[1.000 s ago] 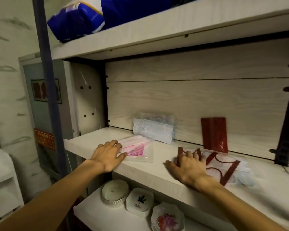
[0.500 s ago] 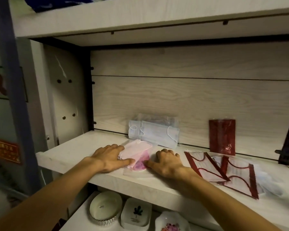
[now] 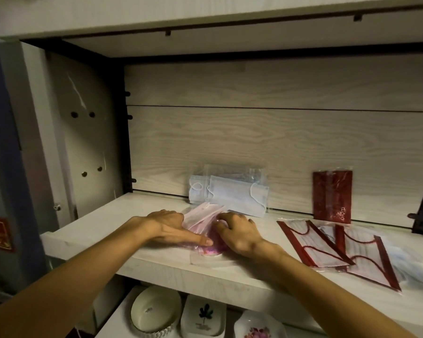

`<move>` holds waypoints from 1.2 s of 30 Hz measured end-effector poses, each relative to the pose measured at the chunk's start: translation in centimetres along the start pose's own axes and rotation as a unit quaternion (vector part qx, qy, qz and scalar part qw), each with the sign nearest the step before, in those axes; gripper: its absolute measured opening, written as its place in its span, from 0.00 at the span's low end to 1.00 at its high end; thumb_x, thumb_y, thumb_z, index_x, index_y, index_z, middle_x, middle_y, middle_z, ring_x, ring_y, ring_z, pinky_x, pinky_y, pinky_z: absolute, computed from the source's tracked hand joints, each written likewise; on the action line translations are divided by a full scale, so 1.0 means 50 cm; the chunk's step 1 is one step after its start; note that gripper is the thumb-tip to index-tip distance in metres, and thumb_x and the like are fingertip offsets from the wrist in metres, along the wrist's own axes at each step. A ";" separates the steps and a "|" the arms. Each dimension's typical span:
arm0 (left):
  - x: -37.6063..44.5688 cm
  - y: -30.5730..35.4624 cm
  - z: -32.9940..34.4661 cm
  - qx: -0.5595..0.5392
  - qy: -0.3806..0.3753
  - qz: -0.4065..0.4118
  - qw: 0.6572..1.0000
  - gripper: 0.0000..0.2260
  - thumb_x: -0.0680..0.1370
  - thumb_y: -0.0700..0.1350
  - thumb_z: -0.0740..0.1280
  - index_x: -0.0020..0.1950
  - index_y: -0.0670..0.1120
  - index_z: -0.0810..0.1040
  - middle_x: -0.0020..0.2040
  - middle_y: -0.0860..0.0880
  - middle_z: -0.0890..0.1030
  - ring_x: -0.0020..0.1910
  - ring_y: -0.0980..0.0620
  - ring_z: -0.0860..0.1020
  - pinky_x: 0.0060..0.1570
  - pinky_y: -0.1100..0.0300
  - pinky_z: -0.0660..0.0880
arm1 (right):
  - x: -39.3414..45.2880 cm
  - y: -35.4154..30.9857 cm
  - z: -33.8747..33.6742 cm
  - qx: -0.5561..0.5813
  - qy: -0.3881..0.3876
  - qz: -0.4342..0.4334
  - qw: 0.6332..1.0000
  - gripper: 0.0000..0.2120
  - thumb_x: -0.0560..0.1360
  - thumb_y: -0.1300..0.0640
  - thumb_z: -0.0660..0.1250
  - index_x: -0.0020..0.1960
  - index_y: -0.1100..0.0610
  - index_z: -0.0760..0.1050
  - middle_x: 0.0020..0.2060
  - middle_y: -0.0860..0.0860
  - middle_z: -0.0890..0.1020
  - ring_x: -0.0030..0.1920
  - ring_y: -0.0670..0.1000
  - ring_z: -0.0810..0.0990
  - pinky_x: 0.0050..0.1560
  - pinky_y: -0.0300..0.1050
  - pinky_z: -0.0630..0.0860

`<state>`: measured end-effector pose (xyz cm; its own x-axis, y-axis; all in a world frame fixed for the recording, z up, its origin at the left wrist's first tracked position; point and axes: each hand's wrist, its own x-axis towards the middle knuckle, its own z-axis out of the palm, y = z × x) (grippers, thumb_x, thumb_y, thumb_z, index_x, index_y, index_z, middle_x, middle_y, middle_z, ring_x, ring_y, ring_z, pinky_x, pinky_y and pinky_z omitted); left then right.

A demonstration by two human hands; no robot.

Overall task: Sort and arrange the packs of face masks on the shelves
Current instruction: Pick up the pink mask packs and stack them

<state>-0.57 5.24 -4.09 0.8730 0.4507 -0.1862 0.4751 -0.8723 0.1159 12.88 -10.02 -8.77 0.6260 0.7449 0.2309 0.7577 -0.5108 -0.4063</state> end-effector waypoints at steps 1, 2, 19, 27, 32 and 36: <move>0.002 -0.004 -0.002 0.006 0.000 0.002 1.000 0.41 0.62 0.82 0.62 0.59 0.50 0.75 0.51 0.51 0.78 0.48 0.51 0.77 0.48 0.54 0.75 | 0.002 0.001 0.001 0.006 0.005 -0.002 1.000 0.11 0.81 0.44 0.55 0.48 0.45 0.74 0.56 0.50 0.81 0.58 0.56 0.77 0.65 0.58 0.70; 0.004 -0.007 -0.004 0.012 0.004 0.006 1.000 0.37 0.64 0.78 0.64 0.60 0.51 0.75 0.52 0.51 0.78 0.48 0.52 0.77 0.49 0.54 0.76 | 0.002 0.001 0.001 0.012 0.011 -0.002 1.000 0.13 0.80 0.43 0.55 0.47 0.47 0.75 0.55 0.50 0.82 0.56 0.56 0.78 0.63 0.57 0.72; 0.044 -0.074 -0.019 -0.227 0.095 0.000 0.969 0.10 0.82 0.44 0.60 0.53 0.42 0.80 0.47 0.43 0.83 0.46 0.44 0.81 0.43 0.52 0.76 | -0.019 0.043 -0.019 0.042 -0.011 -0.006 0.999 0.15 0.79 0.42 0.65 0.59 0.49 0.82 0.53 0.46 0.85 0.51 0.49 0.82 0.55 0.49 0.79; 0.026 -0.081 -0.025 -0.421 0.095 -0.027 0.901 0.08 0.82 0.41 0.62 0.58 0.39 0.77 0.49 0.37 0.84 0.42 0.45 0.82 0.41 0.54 0.78 | -0.040 0.050 -0.049 0.086 -0.029 0.032 0.995 0.27 0.73 0.29 0.63 0.54 0.51 0.80 0.44 0.47 0.85 0.43 0.47 0.83 0.50 0.48 0.80; 0.012 -0.072 -0.026 -0.540 0.121 -0.030 0.832 0.11 0.80 0.31 0.63 0.61 0.37 0.75 0.48 0.37 0.85 0.43 0.42 0.85 0.38 0.54 0.84 | -0.058 0.022 -0.045 0.059 -0.083 0.072 0.992 0.49 0.52 0.12 0.59 0.44 0.55 0.82 0.42 0.53 0.84 0.42 0.51 0.81 0.48 0.50 0.77; -0.001 -0.074 -0.028 -0.587 0.126 -0.059 0.797 0.10 0.79 0.29 0.61 0.58 0.35 0.74 0.45 0.36 0.85 0.44 0.39 0.85 0.40 0.47 0.84 | -0.049 0.025 -0.038 -0.025 -0.087 0.074 0.993 0.38 0.59 0.17 0.63 0.44 0.52 0.77 0.47 0.53 0.80 0.49 0.53 0.78 0.52 0.52 0.77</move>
<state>-2.21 8.69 -3.17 0.7392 0.6690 -0.0781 0.2013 -0.1087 0.9735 12.64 -13.28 -8.15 0.6924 0.7213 0.0143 0.6714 -0.6371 -0.3786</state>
